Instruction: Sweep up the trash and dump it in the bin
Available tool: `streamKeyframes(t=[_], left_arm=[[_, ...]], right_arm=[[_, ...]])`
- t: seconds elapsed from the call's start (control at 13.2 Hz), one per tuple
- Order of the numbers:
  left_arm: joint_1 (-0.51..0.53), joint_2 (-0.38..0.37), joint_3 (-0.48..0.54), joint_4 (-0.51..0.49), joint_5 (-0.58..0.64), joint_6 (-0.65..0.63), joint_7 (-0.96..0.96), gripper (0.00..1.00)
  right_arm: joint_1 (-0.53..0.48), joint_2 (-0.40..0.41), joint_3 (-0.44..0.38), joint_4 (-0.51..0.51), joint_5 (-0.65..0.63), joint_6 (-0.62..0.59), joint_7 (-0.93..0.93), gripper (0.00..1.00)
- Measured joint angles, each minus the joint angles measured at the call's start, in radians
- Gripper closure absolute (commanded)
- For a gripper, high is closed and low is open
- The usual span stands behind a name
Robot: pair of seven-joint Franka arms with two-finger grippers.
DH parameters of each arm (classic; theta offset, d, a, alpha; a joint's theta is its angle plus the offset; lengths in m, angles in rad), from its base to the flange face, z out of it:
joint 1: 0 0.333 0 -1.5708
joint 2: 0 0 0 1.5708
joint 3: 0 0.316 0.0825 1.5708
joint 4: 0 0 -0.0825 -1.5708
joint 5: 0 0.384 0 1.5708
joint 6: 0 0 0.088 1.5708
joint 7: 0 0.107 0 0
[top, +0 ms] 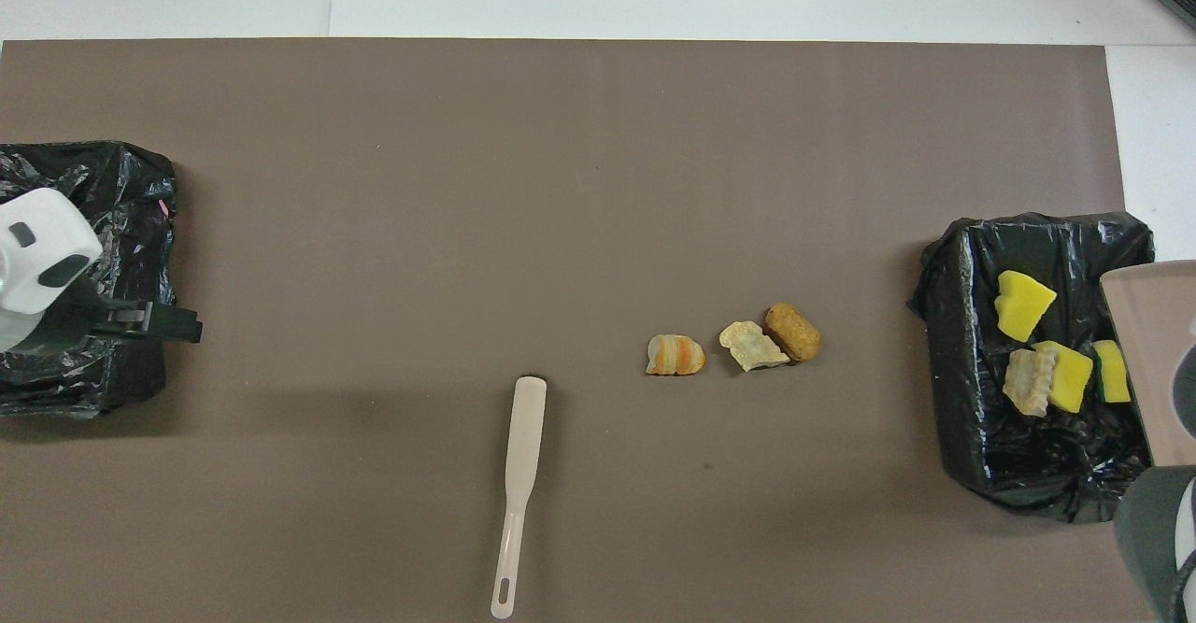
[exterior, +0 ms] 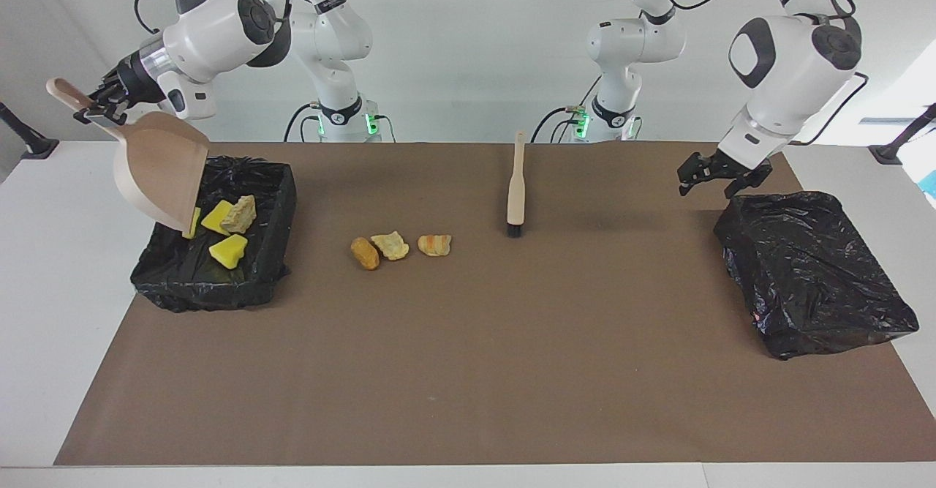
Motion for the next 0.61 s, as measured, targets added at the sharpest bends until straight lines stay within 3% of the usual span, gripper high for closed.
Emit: streamKeyframes(t=[0.38, 0.61], left_arm=[[0.065, 0.009, -0.004, 0.18, 0.0, -0.155, 0.077, 0.0], [0.064, 0.023, -0.019, 0.329, 0.0, -0.259, 0.077, 0.0]], right_arm=[[-0.009, 0.013, -0.006, 0.07, 0.359, -0.036, 0.013, 1.0], [-0.006, 0.05, -0.004, 0.12, 0.567, -0.088, 0.146, 1.0]])
